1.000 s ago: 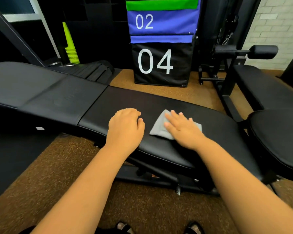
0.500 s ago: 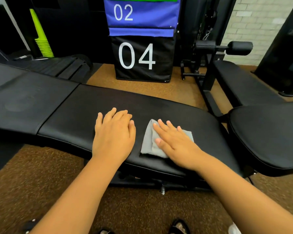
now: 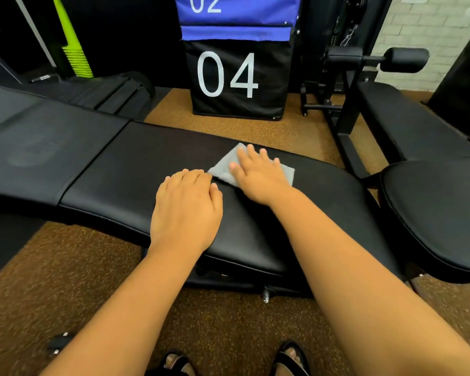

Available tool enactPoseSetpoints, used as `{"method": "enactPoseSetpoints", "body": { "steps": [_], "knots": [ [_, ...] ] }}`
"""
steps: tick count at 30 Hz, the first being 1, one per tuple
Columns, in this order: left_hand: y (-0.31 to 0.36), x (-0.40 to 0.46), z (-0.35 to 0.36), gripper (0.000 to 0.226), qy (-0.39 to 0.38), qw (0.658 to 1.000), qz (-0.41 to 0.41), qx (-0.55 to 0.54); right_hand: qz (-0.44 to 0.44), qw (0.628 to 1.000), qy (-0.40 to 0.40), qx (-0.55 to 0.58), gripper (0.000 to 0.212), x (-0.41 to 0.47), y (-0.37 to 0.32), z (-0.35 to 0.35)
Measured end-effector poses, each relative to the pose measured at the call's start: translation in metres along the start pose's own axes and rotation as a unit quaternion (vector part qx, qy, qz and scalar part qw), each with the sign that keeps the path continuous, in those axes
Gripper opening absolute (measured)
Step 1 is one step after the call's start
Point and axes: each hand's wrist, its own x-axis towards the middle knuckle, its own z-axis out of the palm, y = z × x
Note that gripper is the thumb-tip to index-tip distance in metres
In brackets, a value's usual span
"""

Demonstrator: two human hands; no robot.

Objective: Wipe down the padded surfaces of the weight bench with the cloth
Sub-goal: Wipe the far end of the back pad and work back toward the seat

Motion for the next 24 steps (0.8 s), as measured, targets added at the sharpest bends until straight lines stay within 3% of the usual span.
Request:
{"method": "enactPoseSetpoints", "body": {
  "steps": [5,10,13,19,24],
  "knots": [
    [-0.002,0.0,-0.001,0.033,0.003,1.0,0.002,0.0,-0.062,0.998,-0.014,0.005,0.059,-0.017,0.021,-0.006],
    [0.001,-0.001,-0.003,0.032,0.006,1.0,0.0,-0.006,0.065,0.998,-0.01,0.017,0.057,-0.01,0.073,-0.017],
    [0.002,-0.003,-0.002,0.027,0.026,0.999,-0.015,-0.027,0.118,0.993,0.002,0.0,0.06,0.0,0.06,-0.011],
    [0.003,-0.002,-0.001,0.028,0.032,0.999,-0.021,-0.027,-0.008,1.0,0.003,-0.001,0.061,0.006,-0.022,0.0],
    [0.0,-0.004,0.001,0.034,0.044,0.998,-0.015,-0.034,-0.056,0.998,-0.016,-0.004,0.056,0.004,0.013,-0.009]
  ]
}}
